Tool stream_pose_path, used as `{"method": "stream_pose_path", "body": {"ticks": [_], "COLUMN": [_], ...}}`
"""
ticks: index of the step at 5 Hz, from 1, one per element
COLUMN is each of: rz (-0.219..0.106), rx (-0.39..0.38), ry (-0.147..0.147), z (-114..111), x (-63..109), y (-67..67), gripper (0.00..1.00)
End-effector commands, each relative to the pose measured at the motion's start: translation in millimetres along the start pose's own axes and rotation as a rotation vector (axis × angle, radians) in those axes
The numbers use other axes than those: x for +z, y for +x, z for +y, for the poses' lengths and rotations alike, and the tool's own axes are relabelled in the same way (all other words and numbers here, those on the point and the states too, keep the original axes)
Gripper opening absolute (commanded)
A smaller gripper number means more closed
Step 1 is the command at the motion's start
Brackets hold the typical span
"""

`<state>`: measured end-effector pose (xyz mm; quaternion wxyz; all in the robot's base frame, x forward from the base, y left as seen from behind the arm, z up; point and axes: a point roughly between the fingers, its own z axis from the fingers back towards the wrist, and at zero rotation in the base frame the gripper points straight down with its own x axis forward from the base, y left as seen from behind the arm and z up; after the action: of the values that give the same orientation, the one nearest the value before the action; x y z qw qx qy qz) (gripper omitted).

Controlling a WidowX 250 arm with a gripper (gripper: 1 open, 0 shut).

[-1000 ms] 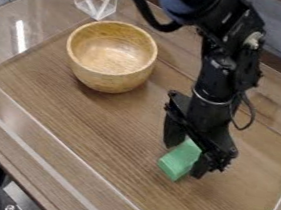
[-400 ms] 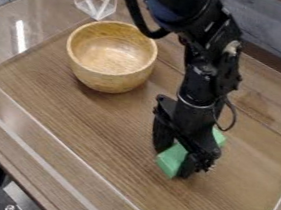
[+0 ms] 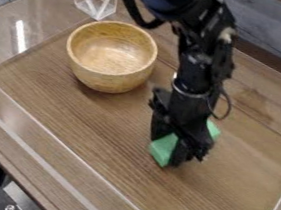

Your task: Put green object into wooden bowl

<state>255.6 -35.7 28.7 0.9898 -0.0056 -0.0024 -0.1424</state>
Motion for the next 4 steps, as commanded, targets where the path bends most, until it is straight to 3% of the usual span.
{"method": "stream_pose_path", "body": {"ticks": [1, 2, 4], "rz": [-0.1, -0.128, -0.14], "rx": [0.03, 0.077, 0.069], "ry": [0.021, 0.028, 0.031], "z": [15.5, 34.0, 40.6], "x": [52.3, 84.4, 100.7], "y": [13.2, 13.5, 6.8], "gripper": [0.0, 0.0, 0.0]}}
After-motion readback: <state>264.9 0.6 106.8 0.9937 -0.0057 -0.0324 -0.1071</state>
